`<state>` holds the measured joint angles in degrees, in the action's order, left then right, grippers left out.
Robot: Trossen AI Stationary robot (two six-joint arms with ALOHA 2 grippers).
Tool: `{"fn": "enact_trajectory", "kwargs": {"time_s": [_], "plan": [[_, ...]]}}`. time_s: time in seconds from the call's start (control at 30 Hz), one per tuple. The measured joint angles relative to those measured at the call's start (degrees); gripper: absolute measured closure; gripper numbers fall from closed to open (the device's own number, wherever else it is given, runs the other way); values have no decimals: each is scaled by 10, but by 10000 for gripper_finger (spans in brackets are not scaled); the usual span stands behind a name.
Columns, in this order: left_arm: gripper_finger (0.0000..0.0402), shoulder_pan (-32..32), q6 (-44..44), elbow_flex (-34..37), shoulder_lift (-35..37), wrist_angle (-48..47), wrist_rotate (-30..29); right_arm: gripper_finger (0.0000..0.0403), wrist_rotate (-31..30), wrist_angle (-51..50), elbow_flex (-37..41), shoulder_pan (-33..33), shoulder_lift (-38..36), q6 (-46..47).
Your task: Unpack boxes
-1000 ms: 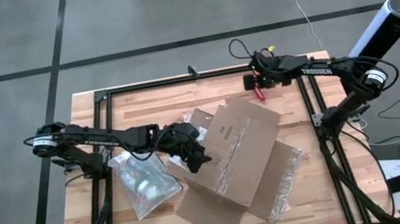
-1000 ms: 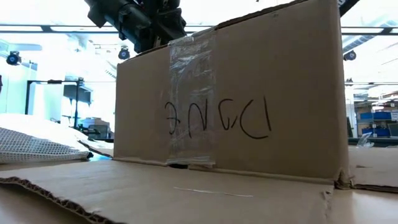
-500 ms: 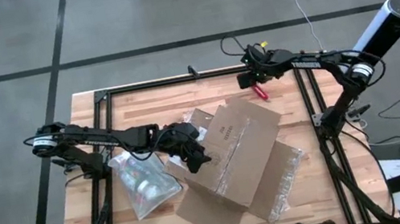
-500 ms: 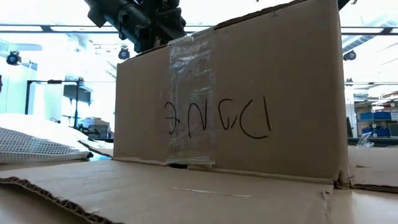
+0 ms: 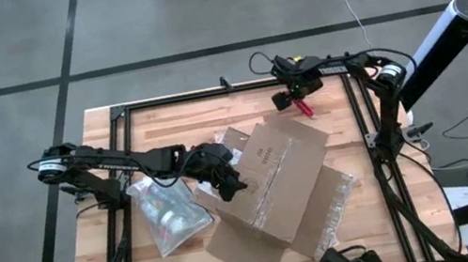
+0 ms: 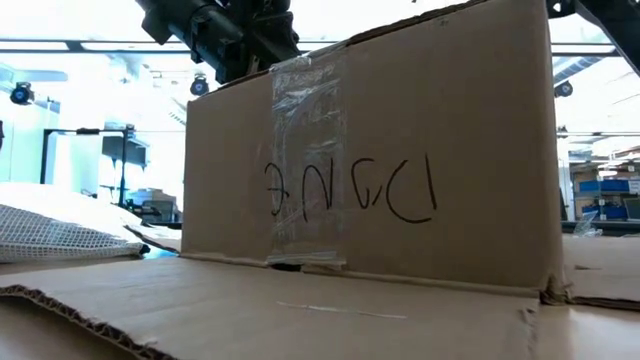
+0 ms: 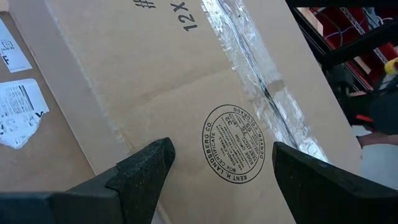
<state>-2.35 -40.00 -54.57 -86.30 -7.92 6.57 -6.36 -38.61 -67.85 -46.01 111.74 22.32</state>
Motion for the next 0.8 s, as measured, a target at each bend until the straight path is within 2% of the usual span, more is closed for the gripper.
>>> {"fn": "enact_trajectory", "kwargs": {"time_s": [0.1,0.3,0.47,0.53,0.8], "plan": [[127,0,-2,0,0,0,1,161,7,3,0,3,1,-15],[127,4,-1,0,0,1,1,294,25,-9,-4,4,-10,-34],[127,9,-1,0,0,2,0,388,28,-23,-11,4,-18,-39],[127,10,-1,0,0,3,-2,401,26,-25,-10,6,-20,-42],[127,15,1,-5,1,3,-14,399,36,-36,-9,6,-73,-40]]}}
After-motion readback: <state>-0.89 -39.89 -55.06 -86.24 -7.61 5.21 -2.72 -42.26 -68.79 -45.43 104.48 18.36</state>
